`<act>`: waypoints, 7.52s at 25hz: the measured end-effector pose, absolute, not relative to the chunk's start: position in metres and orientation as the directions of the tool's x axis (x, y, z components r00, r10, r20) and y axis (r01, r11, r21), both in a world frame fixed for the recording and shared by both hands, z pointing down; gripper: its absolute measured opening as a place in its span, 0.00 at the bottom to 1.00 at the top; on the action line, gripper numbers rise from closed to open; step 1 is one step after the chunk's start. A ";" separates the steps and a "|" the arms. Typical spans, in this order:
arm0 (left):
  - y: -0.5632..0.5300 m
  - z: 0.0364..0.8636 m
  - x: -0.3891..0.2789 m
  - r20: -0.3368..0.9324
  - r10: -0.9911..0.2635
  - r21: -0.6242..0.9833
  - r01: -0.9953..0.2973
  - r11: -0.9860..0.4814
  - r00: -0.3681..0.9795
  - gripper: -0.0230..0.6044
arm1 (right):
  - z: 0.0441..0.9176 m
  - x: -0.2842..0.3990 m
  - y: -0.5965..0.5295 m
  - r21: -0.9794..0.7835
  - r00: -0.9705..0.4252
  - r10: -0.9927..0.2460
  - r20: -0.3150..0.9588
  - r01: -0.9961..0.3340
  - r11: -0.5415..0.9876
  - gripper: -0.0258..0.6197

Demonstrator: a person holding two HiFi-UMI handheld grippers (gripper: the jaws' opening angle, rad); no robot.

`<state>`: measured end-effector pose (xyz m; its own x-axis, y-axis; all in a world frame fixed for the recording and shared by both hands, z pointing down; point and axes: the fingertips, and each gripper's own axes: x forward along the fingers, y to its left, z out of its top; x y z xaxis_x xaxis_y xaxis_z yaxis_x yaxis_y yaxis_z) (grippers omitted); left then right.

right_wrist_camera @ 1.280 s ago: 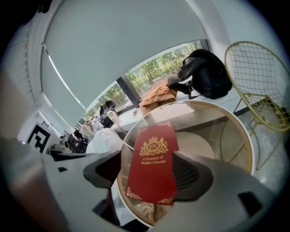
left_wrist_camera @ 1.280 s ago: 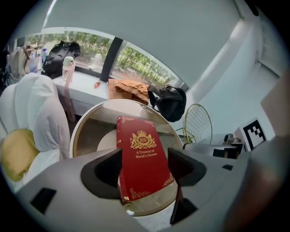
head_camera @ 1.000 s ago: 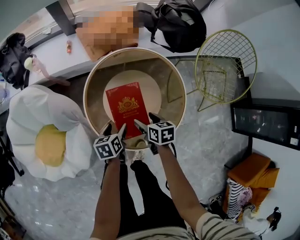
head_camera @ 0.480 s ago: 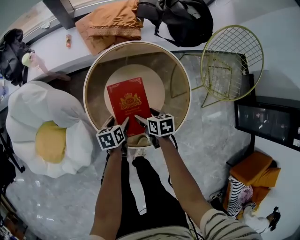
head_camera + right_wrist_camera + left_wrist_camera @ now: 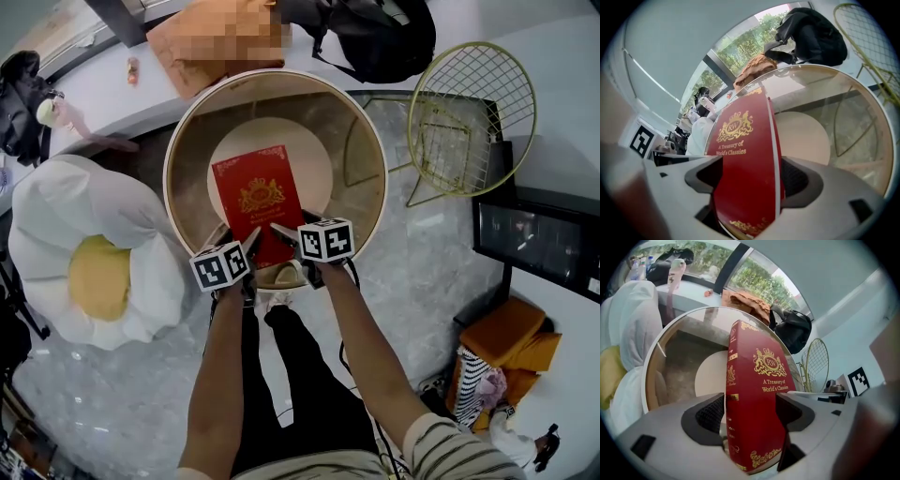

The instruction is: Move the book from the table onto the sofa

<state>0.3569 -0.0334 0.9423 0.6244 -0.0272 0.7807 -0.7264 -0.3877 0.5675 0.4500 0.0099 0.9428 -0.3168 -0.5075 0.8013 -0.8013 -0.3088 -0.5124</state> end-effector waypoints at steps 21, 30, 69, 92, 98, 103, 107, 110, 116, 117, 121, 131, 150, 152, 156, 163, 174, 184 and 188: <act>-0.024 0.955 0.359 0.747 0.036 0.634 -0.695 -0.339 0.664 0.56 | 0.954 0.447 0.012 -0.545 -0.344 -0.514 0.786 -0.777 -0.314 0.62; -0.020 0.950 0.355 0.764 0.045 0.610 -0.696 -0.378 0.644 0.56 | 0.953 0.443 0.020 -0.551 -0.336 -0.525 0.782 -0.767 -0.330 0.61; -0.022 0.623 0.315 0.673 -0.093 0.596 -0.613 -0.519 0.734 0.55 | 0.619 0.402 0.024 -0.491 -0.182 -0.691 0.699 -0.825 -0.279 0.61; -0.009 0.448 0.300 0.555 -0.169 0.561 -0.516 -0.648 0.815 0.55 | 0.443 0.382 0.035 -0.408 -0.116 -0.790 0.602 -0.895 -0.180 0.61; -0.010 0.409 0.293 0.509 -0.234 0.530 -0.515 -0.673 0.829 0.55 | 0.402 0.378 0.034 -0.374 -0.113 -0.825 0.553 -0.919 -0.125 0.61; -0.017 0.375 0.294 0.445 -0.281 0.532 -0.503 -0.681 0.850 0.55 | 0.366 0.380 0.025 -0.322 -0.104 -0.854 0.510 -0.944 -0.078 0.61; -0.022 0.352 0.296 0.411 -0.308 0.510 -0.496 -0.703 0.858 0.55 | 0.344 0.381 0.020 -0.306 -0.099 -0.875 0.474 -0.950 -0.058 0.61; -0.021 0.341 0.296 0.397 -0.322 0.498 -0.496 -0.712 0.860 0.55 | 0.333 0.381 0.021 -0.301 -0.100 -0.884 0.456 -0.952 -0.047 0.61; -0.020 0.323 0.286 0.373 -0.362 0.461 -0.510 -0.727 0.854 0.55 | 0.317 0.372 0.021 -0.296 -0.123 -0.893 0.434 -0.955 -0.012 0.61; -0.022 0.321 0.277 0.372 -0.371 0.453 -0.515 -0.728 0.851 0.55 | 0.316 0.363 0.018 -0.297 -0.131 -0.891 0.434 -0.955 -0.005 0.61; -0.028 0.322 0.247 0.375 -0.408 0.462 -0.549 -0.697 0.833 0.55 | 0.316 0.335 0.009 -0.300 -0.172 -0.886 0.431 -0.953 0.039 0.61; -0.024 0.326 0.199 0.411 -0.589 0.440 -0.717 -0.541 0.696 0.55 | 0.323 0.294 -0.010 -0.332 -0.393 -0.815 0.426 -0.906 0.263 0.61; 0.014 0.336 -0.071 0.438 -0.849 0.455 -0.887 -0.075 0.296 0.55 | 0.334 0.017 -0.023 -0.345 -0.751 -0.481 0.453 -0.645 0.682 0.61; 0.010 0.344 -0.071 0.444 -0.859 0.454 -0.891 -0.030 0.255 0.55 | 0.342 0.015 -0.030 -0.350 -0.774 -0.443 0.454 -0.611 0.710 0.61; 0.009 0.354 -0.106 0.453 -0.869 0.467 -0.884 0.040 0.200 0.55 | 0.351 -0.024 -0.037 -0.348 -0.797 -0.381 0.469 -0.563 0.750 0.61; 0.005 0.363 -0.186 0.458 -0.876 0.487 -0.867 0.106 0.151 0.55 | 0.359 -0.107 -0.047 -0.345 -0.809 -0.318 0.495 -0.519 0.782 0.61; -0.023 0.380 -0.248 0.476 -0.868 0.524 -0.839 0.148 0.144 0.55 | 0.374 -0.171 -0.078 -0.343 -0.795 -0.268 0.545 -0.503 0.794 0.61; -0.045 0.416 -0.247 0.517 -0.846 0.540 -0.815 0.208 0.126 0.55 | 0.410 -0.172 -0.104 -0.362 -0.784 -0.212 0.583 -0.485 0.796 0.61; -0.055 0.436 -0.235 0.545 -0.828 0.566 -0.786 0.247 0.133 0.55 | 0.429 -0.162 -0.115 -0.370 -0.766 -0.177 0.618 -0.481 0.795 0.61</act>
<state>-0.2347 -0.0549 0.4360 0.1328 -0.8277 0.5452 -0.7864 0.2468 0.5662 -0.1617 -0.1151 0.4292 -0.7661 -0.1767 0.6179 -0.4815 0.7947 -0.3696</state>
